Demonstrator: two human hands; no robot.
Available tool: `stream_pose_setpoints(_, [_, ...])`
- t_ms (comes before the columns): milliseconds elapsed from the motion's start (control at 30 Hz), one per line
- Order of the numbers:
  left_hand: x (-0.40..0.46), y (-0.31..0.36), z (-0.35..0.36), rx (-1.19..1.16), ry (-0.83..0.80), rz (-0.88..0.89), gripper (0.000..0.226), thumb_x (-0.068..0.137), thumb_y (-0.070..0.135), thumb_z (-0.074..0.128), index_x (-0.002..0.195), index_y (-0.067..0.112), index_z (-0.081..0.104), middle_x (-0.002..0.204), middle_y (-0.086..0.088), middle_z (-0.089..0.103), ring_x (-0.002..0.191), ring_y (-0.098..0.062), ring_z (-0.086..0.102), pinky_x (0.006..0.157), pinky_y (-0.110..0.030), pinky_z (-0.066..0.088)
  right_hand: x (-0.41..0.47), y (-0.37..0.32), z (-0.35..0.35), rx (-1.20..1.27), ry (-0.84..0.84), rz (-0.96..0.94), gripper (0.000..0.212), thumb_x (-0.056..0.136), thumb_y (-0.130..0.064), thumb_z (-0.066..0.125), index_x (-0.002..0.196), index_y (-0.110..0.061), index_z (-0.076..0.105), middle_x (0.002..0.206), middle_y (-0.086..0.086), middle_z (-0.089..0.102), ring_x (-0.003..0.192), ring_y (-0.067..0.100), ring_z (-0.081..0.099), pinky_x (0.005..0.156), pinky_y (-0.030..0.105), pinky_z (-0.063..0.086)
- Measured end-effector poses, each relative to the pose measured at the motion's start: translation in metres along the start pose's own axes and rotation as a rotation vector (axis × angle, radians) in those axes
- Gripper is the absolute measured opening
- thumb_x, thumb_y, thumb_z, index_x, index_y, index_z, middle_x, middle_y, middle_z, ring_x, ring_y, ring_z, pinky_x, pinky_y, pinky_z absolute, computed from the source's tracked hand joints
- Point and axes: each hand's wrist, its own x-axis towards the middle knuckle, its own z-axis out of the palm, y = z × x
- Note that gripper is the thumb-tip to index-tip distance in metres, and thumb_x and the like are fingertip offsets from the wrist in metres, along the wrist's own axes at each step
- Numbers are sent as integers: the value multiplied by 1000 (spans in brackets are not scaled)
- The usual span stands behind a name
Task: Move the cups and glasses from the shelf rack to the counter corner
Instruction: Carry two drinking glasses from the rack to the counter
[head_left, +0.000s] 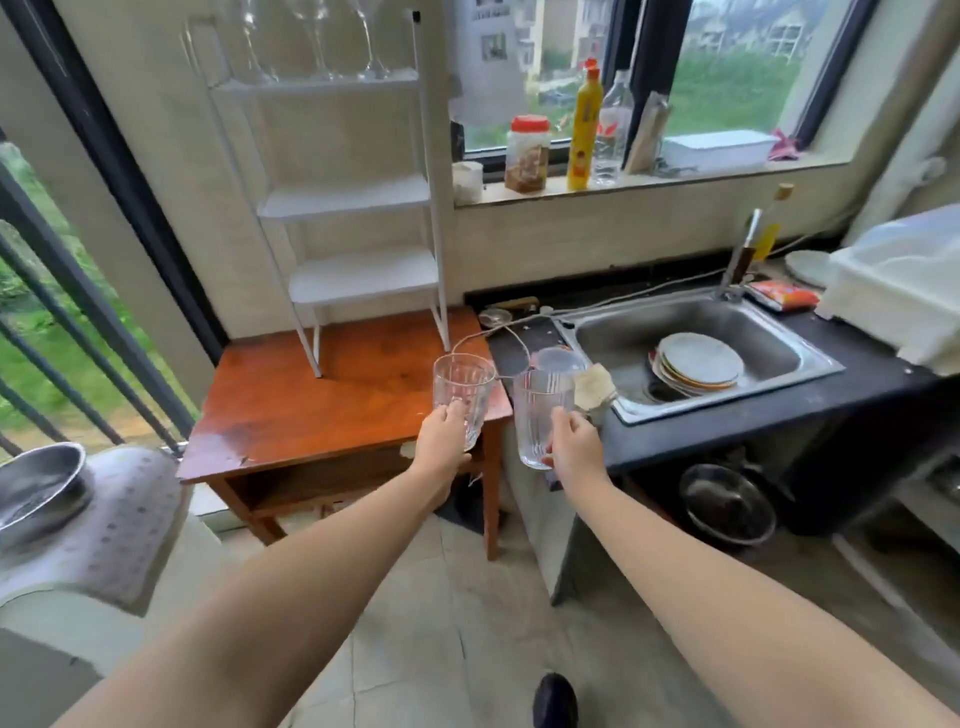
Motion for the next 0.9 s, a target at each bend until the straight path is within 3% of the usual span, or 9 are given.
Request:
stream_pose_setpoints(167, [-43, -44, 63, 51, -171, -87, 35, 99, 29, 35, 92, 6, 60, 81, -6, 49, 81, -20, 48, 78, -36, 44, -33, 62, -79, -63, 197, 110, 43, 98, -28, 39, 57, -15, 42, 58, 4, 45, 69, 28, 49, 74, 43, 47])
stream_pose_setpoints(267, [-69, -59, 104, 100, -285, -117, 28, 99, 29, 35, 99, 10, 56, 93, -6, 48, 85, -18, 47, 74, -33, 46, -52, 88, -127, -61, 310, 152, 43, 99, -28, 37, 58, -14, 39, 59, 6, 46, 70, 26, 50, 71, 36, 43])
stream_pose_setpoints(400, [-111, -74, 174, 169, -444, -102, 31, 99, 29, 34, 105, 9, 57, 99, -8, 50, 88, -20, 50, 72, -33, 47, -80, 120, -205, -40, 479, 232, 42, 98, -28, 39, 57, -16, 38, 58, 4, 44, 70, 26, 49, 74, 43, 48])
stream_pose_setpoints(500, [-142, -81, 226, 215, -541, -100, 27, 98, 29, 35, 99, 12, 57, 98, -7, 52, 92, -22, 52, 75, -34, 48, -100, 138, -259, -34, 577, 301, 42, 98, -29, 39, 59, -15, 39, 61, 7, 47, 70, 27, 52, 73, 39, 48])
stream_pose_setpoints(667, [-213, -81, 329, 259, -679, -81, 27, 96, 29, 37, 78, 16, 51, 82, -2, 47, 84, -19, 48, 75, -34, 48, -132, 164, -373, -24, 708, 339, 42, 98, -29, 39, 57, -17, 41, 60, 7, 48, 70, 27, 53, 79, 47, 52])
stream_pose_setpoints(900, [-316, -76, 470, 275, -822, -25, 26, 96, 25, 37, 80, 13, 54, 76, -3, 50, 66, -13, 48, 56, -25, 45, -171, 192, -535, -25, 843, 331, 44, 99, -33, 38, 58, -16, 38, 63, 10, 47, 68, 26, 50, 71, 43, 49])
